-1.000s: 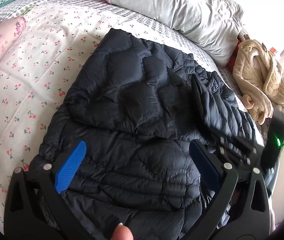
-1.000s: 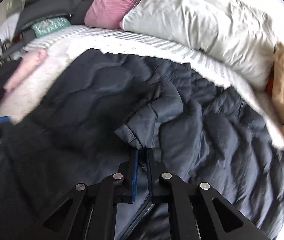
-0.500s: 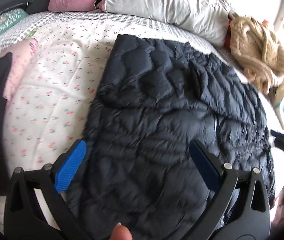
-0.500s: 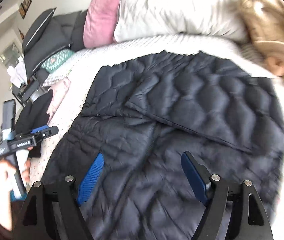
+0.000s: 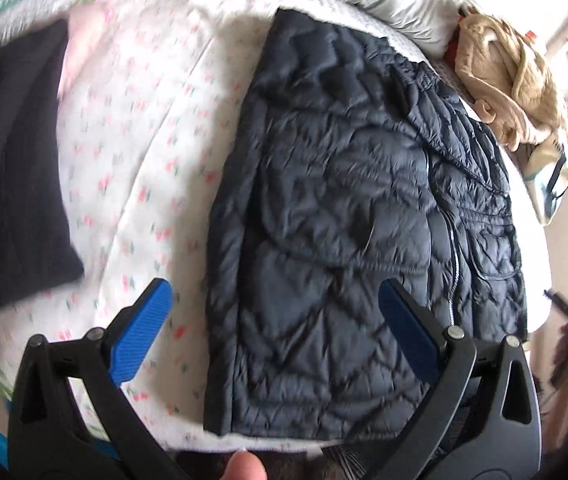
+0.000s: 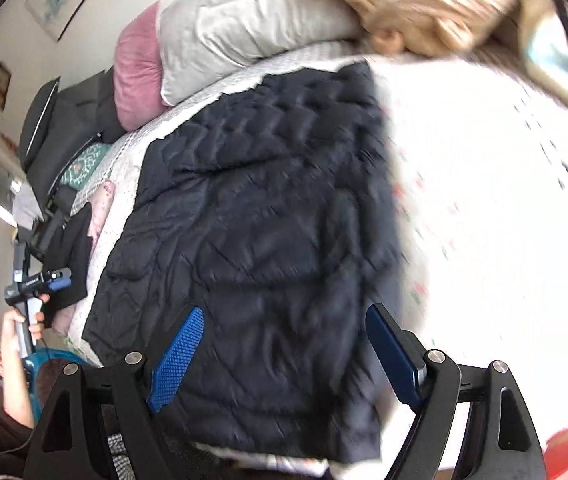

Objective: Fold large clothes

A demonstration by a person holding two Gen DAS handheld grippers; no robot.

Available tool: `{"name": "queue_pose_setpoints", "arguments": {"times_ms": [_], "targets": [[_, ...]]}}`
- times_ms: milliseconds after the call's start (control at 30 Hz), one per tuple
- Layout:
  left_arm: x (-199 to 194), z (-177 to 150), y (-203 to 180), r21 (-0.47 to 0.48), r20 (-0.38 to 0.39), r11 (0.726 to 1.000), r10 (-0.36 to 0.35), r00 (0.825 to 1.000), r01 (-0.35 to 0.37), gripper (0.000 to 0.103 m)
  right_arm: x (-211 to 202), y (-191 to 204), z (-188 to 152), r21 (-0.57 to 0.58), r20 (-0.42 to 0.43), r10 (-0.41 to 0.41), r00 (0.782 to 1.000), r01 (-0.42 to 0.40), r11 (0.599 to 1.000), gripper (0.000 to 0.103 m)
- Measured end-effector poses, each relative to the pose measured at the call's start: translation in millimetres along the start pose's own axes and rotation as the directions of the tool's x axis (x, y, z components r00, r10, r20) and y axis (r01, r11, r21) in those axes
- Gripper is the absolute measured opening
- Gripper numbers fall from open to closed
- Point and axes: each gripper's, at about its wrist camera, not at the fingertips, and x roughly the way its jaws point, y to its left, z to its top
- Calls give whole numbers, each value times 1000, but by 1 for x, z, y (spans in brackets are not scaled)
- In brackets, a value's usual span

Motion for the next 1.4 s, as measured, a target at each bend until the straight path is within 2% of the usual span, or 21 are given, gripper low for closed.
{"name": "queue_pose_setpoints", "arguments": {"times_ms": [100,233,300,400,467,533,633,667,700,733,767,800,833,867,933,1000,1033,1100,1133,1300,1400], "targets": [[10,-13,16,-25,-59,999,-38,998,37,102,-1,-21,-19,62,-30,36,999,-34,998,85],[32,-27,27,-44,-152,995,-97,984,92,102,14,-44,-40,173,-71,99,993,-85,981,85],[46,-33,34,-74,-193,990,-132,972,120,102,24,-49,-47,209,-87,131,988,-110,972,84],[65,-46,41,-130,-261,974,-214,941,186,101,41,-51,-57,247,-109,188,976,-157,956,81],[70,-49,45,-171,-279,959,-269,922,228,101,48,-51,-59,260,-104,194,975,-162,952,63],[70,-49,49,-203,-267,946,-302,915,253,101,57,-54,-58,284,-122,190,974,-150,947,49],[71,-50,39,-153,-300,961,-266,916,229,98,62,-52,-53,288,-130,202,971,-158,945,28],[72,-51,36,-131,-310,968,-245,919,214,91,62,-51,-52,286,-126,210,969,-168,943,20],[71,-51,30,-97,-320,978,-207,925,185,84,61,-47,-51,279,-116,214,970,-175,944,17],[69,-50,26,-82,-322,985,-172,931,154,62,56,-43,-48,269,-91,219,972,-188,945,14],[67,-49,25,-89,-324,985,-166,931,145,38,52,-39,-46,259,-69,221,973,-196,946,12],[65,-46,24,-114,-321,979,-195,927,166,30,44,-34,-43,245,-40,219,975,-203,948,12],[59,-45,22,-146,-302,968,-241,922,205,20,36,-29,-39,231,-11,221,975,-213,950,11],[53,-43,20,-145,-279,966,-249,927,216,16,31,-24,-35,220,12,224,975,-221,950,10],[31,-39,8,-112,-204,961,-270,941,252,13,13,-10,-26,177,69,229,971,-237,955,9],[9,-37,0,-96,-125,949,-312,942,301,11,-3,4,-20,132,112,230,967,-244,961,9],[-10,-35,-6,-88,-57,936,-347,936,341,11,-13,13,-17,103,137,221,966,-236,966,8],[-36,-32,-9,-74,30,913,-399,916,400,10,-27,28,-11,58,179,207,962,-220,974,8],[-55,-32,-15,-56,81,900,-428,900,433,10,-37,37,-8,32,205,209,956,-220,975,8],[-126,-30,-19,34,222,865,-495,840,500,9,-86,61,-4,-50,304,236,923,-232,971,7],[-171,-34,-20,104,307,843,-533,789,528,9,-125,75,-6,-104,373,242,896,-218,970,7]]}}
